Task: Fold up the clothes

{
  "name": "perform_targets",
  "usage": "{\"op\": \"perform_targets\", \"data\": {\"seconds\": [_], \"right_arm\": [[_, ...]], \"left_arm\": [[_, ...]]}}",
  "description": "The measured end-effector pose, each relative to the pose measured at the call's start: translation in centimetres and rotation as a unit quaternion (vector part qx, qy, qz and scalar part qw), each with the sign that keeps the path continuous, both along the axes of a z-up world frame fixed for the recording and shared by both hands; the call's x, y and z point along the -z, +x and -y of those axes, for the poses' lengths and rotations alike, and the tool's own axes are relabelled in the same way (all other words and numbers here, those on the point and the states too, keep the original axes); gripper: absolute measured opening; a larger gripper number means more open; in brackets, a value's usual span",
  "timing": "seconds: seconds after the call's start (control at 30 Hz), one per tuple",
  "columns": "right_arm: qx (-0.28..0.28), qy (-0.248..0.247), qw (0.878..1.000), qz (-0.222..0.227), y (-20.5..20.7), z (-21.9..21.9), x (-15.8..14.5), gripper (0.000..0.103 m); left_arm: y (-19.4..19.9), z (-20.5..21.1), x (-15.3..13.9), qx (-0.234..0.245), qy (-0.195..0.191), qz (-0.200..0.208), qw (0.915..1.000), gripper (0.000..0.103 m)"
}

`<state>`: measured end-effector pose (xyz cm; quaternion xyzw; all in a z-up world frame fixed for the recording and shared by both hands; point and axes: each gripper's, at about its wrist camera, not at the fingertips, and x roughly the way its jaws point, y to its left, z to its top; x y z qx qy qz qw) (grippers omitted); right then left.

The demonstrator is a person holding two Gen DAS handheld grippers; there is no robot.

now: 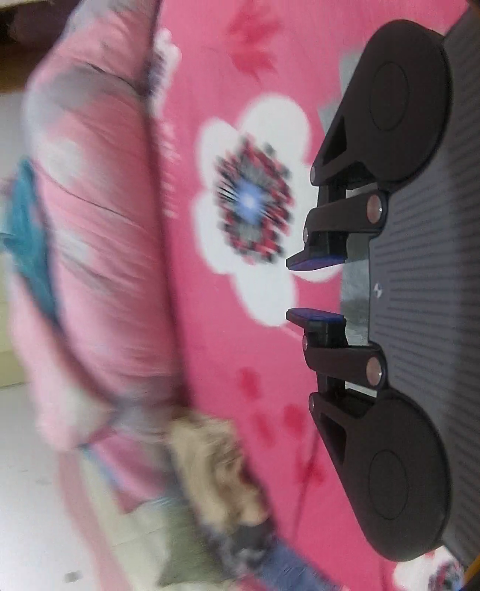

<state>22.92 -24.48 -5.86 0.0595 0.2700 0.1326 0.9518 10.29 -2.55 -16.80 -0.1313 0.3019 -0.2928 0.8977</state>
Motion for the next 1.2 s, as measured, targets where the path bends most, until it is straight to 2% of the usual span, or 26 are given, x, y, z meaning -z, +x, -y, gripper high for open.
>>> {"op": "perform_targets", "data": {"seconds": [0.1, 0.17, 0.23, 0.33, 0.4, 0.47, 0.5, 0.57, 0.67, 0.77, 0.8, 0.87, 0.93, 1.0, 1.13, 1.2], "right_arm": [[0.016, -0.007, 0.999, 0.03, -4.4, 3.5, -2.9, 0.021], [0.023, -0.015, 0.999, 0.034, -7.1, 5.7, -3.3, 0.021], [0.029, -0.034, 0.999, 0.021, -9.3, 7.6, -1.9, 0.021], [0.056, -0.078, 0.994, -0.045, -9.8, 10.0, 2.3, 0.021], [0.095, -0.112, 0.985, -0.089, -9.4, 11.2, 4.6, 0.019], [0.104, -0.073, 0.99, -0.065, -10.4, 12.3, 3.9, 0.019], [0.097, -0.046, 0.994, -0.037, -11.4, 12.7, 2.8, 0.019], [0.073, -0.031, 0.997, 0.022, -13.5, 12.3, 0.1, 0.019], [0.007, -0.018, 0.997, 0.068, -15.9, 10.6, -2.0, 0.019], [-0.046, -0.033, 0.997, 0.061, -17.1, 8.9, -0.5, 0.019], [-0.054, -0.044, 0.996, 0.047, -17.1, 8.5, 0.7, 0.019], [-0.059, -0.054, 0.997, -0.011, -16.6, 8.3, 4.5, 0.018], [-0.058, -0.032, 0.998, 0.001, -17.7, 9.1, 5.6, 0.018], [-0.046, -0.014, 0.999, 0.0, -17.9, 9.8, 4.6, 0.018], [-0.045, 0.023, 0.998, 0.038, -18.3, 9.9, 2.2, 0.02], [-0.062, 0.028, 0.996, 0.051, -18.4, 9.2, 2.3, 0.02]], "left_arm": [[0.1, -0.1, 0.0, 0.001, -0.003, -0.001, 1.0, 0.08], [0.2, -0.1, 0.0, 0.002, -0.003, -0.002, 1.0, 0.081], [0.1, 0.0, -0.1, 0.002, 0.001, 0.001, 1.0, 0.082], [0.1, 0.2, -0.3, 0.001, 0.01, -0.002, 1.0, 0.082], [0.0, 0.3, -0.9, -0.002, 0.019, -0.009, 0.9998, 0.082], [-0.3, 0.1, -1.8, -0.012, 0.035, -0.012, 0.9992, 0.082], [-0.6, -0.1, -2.5, -0.022, 0.041, -0.007, 0.9989, 0.082], [-1.0, -0.3, -4.2, -0.04, 0.049, 0.018, 0.9979, 0.082], [-1.3, 0.9, -6.8, -0.034, 0.06, 0.066, 0.9955, 0.082], [-1.1, 3.9, -7.3, 0.001, 0.096, 0.074, 0.9926, 0.082], [-1.0, 4.9, -7.2, 0.014, 0.106, 0.072, 0.9916, 0.082], [-1.1, 6.6, -5.8, 0.044, 0.126, 0.049, 0.9899, 0.082], [-2.2, 7.5, -4.6, 0.044, 0.161, 0.06, 0.9842, 0.082], [-3.1, 8.0, -4.6, 0.049, 0.188, 0.081, 0.9776, 0.082], [-3.8, 7.7, -5.6, 0.072, 0.172, 0.1, 0.9775, 0.081], [-4.0, 8.3, -4.7, 0.096, 0.2, 0.093, 0.9706, 0.081]]}}
